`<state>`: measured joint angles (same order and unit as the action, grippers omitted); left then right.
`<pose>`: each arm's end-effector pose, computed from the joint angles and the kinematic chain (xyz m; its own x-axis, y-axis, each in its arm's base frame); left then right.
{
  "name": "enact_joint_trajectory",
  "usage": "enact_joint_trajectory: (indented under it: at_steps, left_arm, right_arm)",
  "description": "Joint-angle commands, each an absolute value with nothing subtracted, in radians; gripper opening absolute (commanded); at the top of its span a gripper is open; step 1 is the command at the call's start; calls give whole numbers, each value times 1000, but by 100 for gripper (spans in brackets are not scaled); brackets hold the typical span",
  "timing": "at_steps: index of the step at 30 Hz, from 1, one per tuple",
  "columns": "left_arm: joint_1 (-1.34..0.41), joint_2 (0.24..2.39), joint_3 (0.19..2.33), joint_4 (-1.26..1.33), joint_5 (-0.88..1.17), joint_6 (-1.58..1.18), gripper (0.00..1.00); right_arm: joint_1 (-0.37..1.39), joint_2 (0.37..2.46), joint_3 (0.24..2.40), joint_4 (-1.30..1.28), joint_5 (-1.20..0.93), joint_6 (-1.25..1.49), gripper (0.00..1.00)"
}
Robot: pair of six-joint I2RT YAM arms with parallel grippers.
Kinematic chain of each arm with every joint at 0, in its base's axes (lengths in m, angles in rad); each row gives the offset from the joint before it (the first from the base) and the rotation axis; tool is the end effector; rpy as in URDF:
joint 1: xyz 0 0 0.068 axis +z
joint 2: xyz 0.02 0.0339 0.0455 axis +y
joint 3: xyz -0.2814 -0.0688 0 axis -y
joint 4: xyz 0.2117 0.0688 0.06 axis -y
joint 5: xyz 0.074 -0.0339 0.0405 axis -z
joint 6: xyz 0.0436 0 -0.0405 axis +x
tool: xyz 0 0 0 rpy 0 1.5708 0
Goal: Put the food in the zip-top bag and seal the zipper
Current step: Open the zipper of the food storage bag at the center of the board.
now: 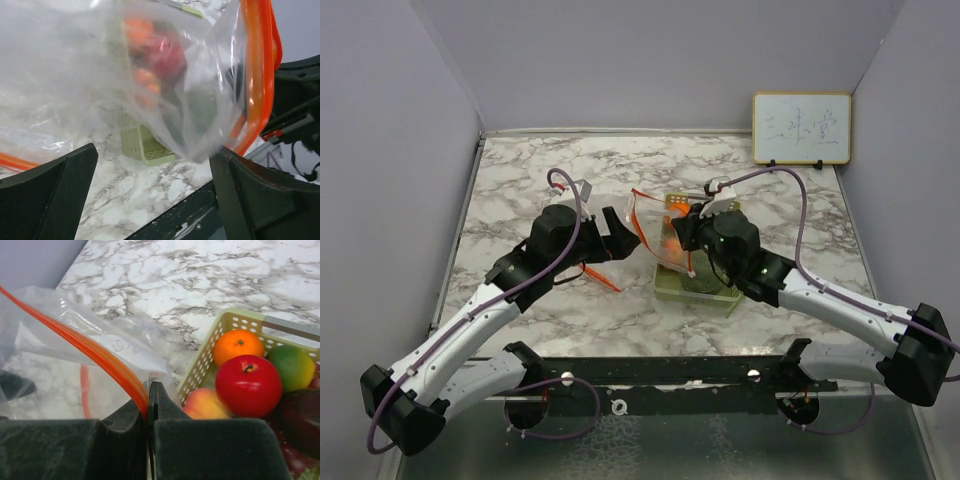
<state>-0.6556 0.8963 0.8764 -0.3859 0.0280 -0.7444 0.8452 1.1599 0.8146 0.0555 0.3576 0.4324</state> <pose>0.1302 -0.1016 0.3426 -0.6568 -0.3492 -0.6683 0.2512 0.7343 -0.6306 0.1688 0.1673 0.3235 -0.3726 0.1715 -0.9120 -0.3547 0.8818 0.3108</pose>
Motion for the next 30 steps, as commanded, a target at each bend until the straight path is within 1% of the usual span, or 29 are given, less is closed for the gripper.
enact_joint_trajectory:
  at_steps: [1, 4, 14, 18, 20, 25, 30]
  left_arm:
    - [-656, 919, 876, -216, 145, -813, 99]
    - [-656, 897, 862, -170, 149, -846, 99]
    - [-658, 865, 839, -135, 182, -920, 99]
    - [-664, 894, 826, -138, 180, -945, 99]
    - [-674, 914, 820, -147, 165, -956, 97]
    - [-702, 943, 811, -136, 116, -990, 87]
    - [-728, 974, 825, -151, 56, -989, 82]
  right_arm:
    - [873, 1168, 825, 141, 334, 443, 2]
    - [881, 1175, 828, 140, 372, 445, 2]
    - [903, 1225, 863, 118, 518, 447, 2]
    - [916, 1239, 876, 141, 526, 435, 2]
    - [929, 1249, 885, 151, 534, 425, 2]
    - [975, 1265, 897, 192, 576, 390, 2]
    - [1009, 1262, 896, 216, 600, 377, 2]
